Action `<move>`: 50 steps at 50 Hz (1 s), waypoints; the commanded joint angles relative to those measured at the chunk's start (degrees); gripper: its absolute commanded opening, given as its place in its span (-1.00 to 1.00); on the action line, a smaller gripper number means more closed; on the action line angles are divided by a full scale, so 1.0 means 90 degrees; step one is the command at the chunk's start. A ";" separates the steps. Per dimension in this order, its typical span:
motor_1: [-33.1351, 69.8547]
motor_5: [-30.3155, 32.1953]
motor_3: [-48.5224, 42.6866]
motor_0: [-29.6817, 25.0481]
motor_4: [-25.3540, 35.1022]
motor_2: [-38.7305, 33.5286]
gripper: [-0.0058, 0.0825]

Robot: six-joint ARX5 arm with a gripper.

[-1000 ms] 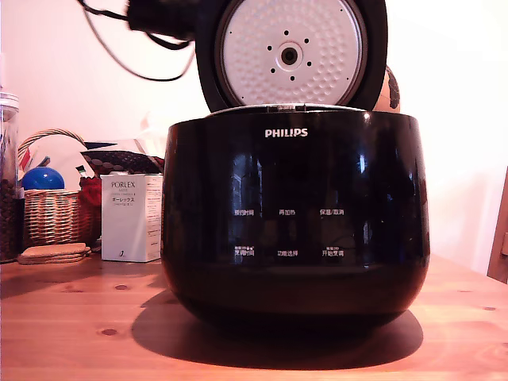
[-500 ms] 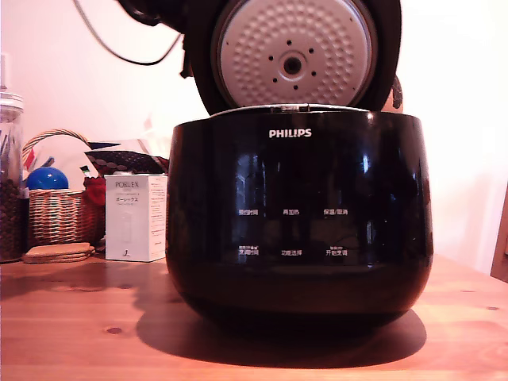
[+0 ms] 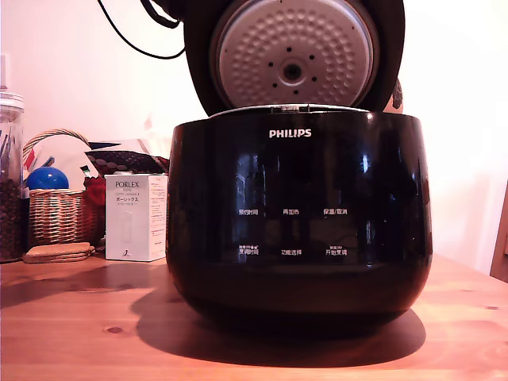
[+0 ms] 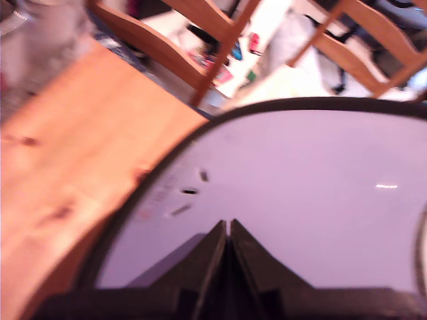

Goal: Close the rice cooker by pressing the lid down with medium force

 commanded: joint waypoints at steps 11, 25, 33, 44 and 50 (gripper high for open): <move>-0.0265 -0.0017 0.0301 -0.0036 -0.0554 -0.0022 -0.92; -0.0532 0.0005 0.0665 -0.0240 -0.0838 -0.0515 -0.92; -0.0964 0.0005 0.1222 -0.0240 -0.0945 -0.1552 -0.92; -0.1894 -0.0070 0.2137 -0.0248 -0.1229 -0.3123 -0.92; -0.2395 -0.0168 0.2531 -0.0335 -0.1401 -0.3793 -0.92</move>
